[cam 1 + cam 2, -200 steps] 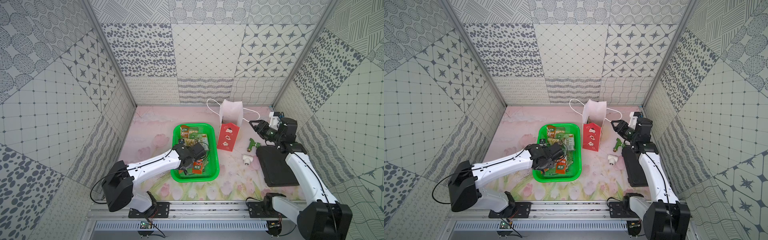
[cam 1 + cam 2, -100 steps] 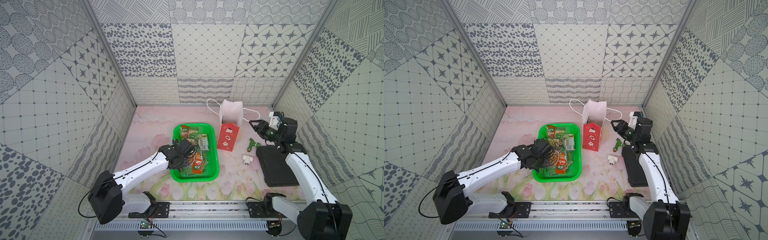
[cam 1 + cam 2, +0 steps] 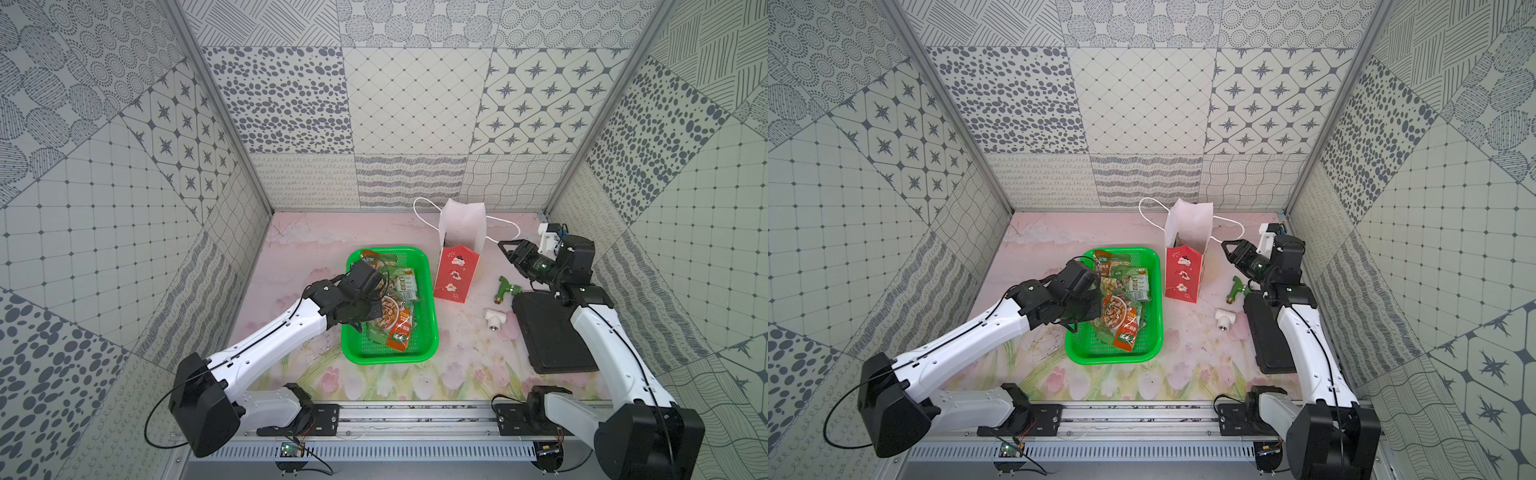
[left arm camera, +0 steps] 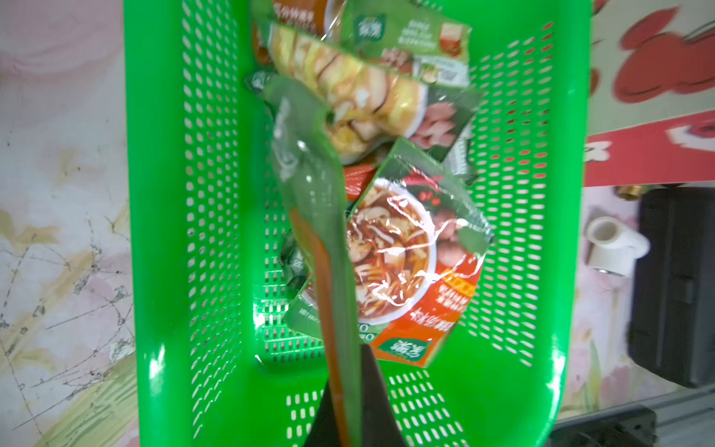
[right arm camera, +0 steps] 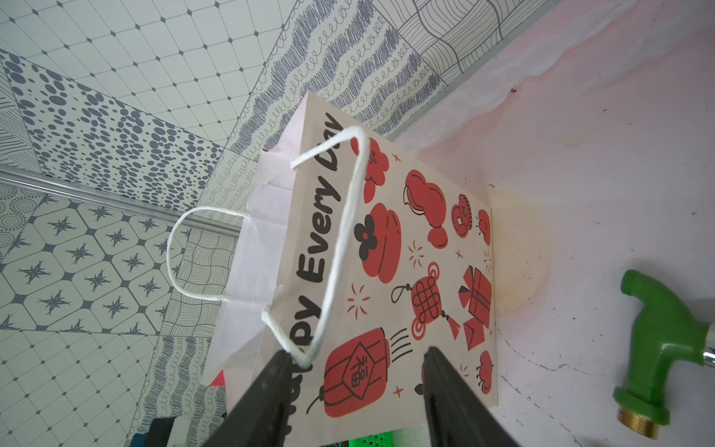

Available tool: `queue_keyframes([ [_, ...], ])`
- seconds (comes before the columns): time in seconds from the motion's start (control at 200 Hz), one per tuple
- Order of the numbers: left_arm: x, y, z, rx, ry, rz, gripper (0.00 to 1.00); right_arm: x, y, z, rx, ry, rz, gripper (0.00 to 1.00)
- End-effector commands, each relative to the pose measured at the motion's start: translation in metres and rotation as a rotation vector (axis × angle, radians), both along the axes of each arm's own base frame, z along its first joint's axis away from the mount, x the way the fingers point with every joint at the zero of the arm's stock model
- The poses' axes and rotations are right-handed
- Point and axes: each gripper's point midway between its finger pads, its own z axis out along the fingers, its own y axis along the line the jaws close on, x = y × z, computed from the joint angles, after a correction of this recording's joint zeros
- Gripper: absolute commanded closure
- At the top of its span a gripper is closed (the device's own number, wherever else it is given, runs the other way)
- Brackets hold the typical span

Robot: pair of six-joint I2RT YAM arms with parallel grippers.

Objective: Place the condiment packets inside the bag
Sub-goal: Pick up the condiment packet from the storage box, then place the condiment packet in the paper bag.

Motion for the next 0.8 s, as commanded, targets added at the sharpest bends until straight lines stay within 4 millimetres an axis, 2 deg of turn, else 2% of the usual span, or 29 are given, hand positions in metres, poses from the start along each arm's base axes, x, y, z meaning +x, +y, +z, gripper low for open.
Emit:
queue_keyframes([
  [0.0,0.011,-0.023,0.058,-0.093,-0.119,-0.115,1.0,0.003,-0.005,0.002,-0.017,-0.026,-0.026,0.44],
  [0.155,0.019,-0.037,0.11,-0.16,-0.217,-0.163,1.0,0.004,-0.012,-0.004,-0.029,-0.002,-0.055,0.44],
  [0.31,0.029,-0.05,0.151,-0.204,-0.302,-0.201,1.0,0.003,-0.015,-0.006,-0.035,0.005,-0.072,0.45],
  [0.655,0.048,-0.116,0.237,-0.275,-0.485,-0.377,1.0,0.003,-0.017,-0.01,-0.037,0.011,-0.086,0.45],
  [0.795,0.055,-0.143,0.265,-0.282,-0.566,-0.443,1.0,0.003,-0.016,-0.009,-0.033,0.01,-0.08,0.45],
])
